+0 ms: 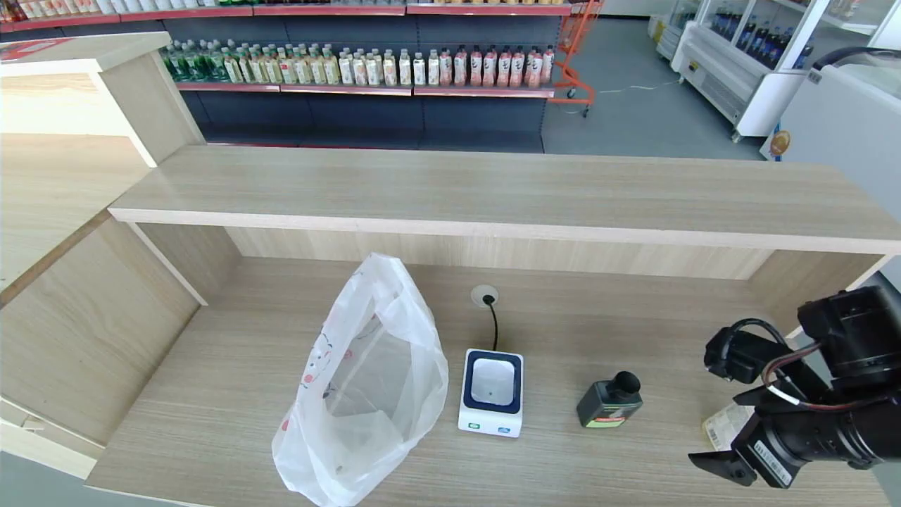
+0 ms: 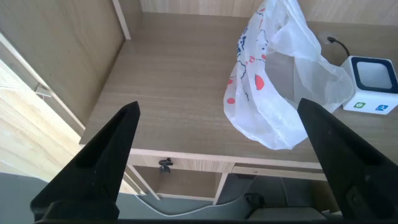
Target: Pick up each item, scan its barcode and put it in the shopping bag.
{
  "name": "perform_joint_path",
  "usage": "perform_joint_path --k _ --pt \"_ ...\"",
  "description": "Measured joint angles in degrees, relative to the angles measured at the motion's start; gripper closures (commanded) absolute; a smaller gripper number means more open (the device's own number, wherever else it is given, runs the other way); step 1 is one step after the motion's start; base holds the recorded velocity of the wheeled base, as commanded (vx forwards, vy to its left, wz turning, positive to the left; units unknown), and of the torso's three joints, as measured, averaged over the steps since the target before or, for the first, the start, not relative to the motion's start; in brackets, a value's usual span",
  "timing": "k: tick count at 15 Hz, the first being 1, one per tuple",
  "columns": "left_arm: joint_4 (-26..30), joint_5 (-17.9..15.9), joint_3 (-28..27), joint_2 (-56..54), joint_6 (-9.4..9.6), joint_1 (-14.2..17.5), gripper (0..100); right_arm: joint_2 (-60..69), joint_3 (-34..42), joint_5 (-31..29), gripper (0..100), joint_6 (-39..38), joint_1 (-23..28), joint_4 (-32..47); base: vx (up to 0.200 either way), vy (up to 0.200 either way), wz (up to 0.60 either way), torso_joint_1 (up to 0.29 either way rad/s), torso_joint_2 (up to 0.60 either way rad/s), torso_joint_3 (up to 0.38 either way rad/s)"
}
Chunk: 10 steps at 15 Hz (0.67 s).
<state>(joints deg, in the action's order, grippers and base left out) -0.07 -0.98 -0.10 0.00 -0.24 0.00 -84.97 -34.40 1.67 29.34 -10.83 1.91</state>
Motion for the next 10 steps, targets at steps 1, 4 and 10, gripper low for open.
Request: perform_joint_path --k 1,4,10 --pt "0.0 0.0 0.0 0.0 0.0 0.0 0 -2.16 0.43 0.16 0 0.65 -0.04 -2.49 0.0 0.0 0.0 0.0 0.0 0.0" --pt "0.0 0.02 0.0 0.0 0.0 0.0 0 -8.45 0.87 2.29 0 1.52 -0.83 -9.57 0.0 0.0 0.0 0.0 0.0 0.0" --pt "0.0 0.02 0.0 0.0 0.0 0.0 0 -16.13 0.01 5.52 0 5.01 -1.96 -15.68 0.0 0.0 0.0 0.0 0.0 0.0"
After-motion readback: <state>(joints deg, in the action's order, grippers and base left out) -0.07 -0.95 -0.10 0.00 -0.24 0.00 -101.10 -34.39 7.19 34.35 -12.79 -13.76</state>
